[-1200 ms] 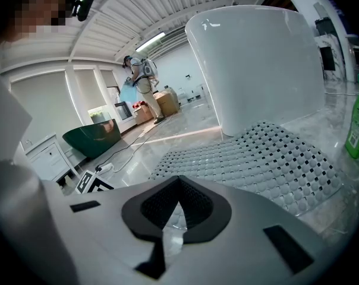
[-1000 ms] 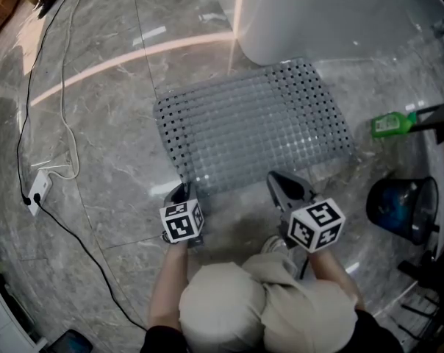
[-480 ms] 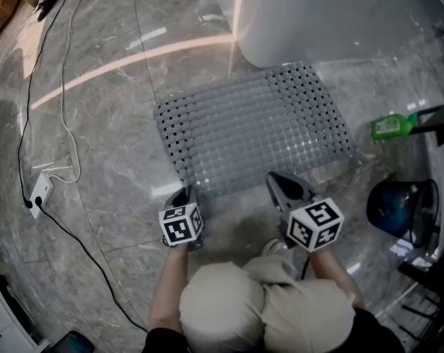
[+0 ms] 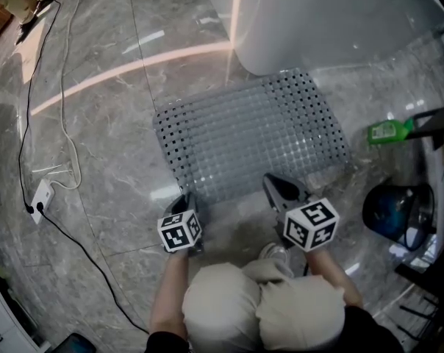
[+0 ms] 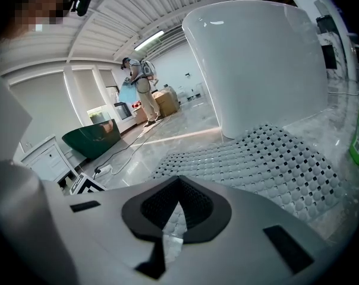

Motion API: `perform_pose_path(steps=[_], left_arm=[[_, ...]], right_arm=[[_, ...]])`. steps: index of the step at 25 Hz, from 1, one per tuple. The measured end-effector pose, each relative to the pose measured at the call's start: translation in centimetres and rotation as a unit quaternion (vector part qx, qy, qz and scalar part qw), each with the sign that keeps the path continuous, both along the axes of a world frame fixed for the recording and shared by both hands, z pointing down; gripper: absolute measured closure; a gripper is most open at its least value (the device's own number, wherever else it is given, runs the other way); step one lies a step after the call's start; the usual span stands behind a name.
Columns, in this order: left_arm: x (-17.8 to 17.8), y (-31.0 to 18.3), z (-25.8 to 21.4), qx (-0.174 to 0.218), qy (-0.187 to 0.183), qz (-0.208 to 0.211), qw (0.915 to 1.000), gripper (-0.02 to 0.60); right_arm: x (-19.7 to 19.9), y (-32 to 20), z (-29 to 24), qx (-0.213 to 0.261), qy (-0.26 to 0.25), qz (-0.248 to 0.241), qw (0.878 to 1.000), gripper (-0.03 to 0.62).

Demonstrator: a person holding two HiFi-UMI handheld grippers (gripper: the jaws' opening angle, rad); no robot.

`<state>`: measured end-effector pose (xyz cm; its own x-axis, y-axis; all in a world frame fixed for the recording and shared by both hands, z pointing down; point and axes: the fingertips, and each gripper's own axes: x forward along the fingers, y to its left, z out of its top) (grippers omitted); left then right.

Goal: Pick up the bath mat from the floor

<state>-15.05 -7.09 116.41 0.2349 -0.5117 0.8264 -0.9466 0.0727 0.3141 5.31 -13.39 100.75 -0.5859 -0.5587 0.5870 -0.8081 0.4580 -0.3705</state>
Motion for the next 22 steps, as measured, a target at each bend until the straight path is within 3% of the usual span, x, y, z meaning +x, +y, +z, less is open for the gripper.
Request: perform_pose_path(steps=[10, 22], left_arm=[[2.1, -0.4, -5.7, -0.013, 0.04, 0.001, 0.9991, 0.541], [7.7, 2.2, -19.1, -0.035, 0.084, 0.033, 0.9953, 0.543]], right_arm=[[1.7, -1.4, -4.8, -0.025, 0.01, 0.015, 1.0, 0.582], [3.6, 1.2, -16.4, -0.067, 0.028, 0.028, 0.997, 0.582]])
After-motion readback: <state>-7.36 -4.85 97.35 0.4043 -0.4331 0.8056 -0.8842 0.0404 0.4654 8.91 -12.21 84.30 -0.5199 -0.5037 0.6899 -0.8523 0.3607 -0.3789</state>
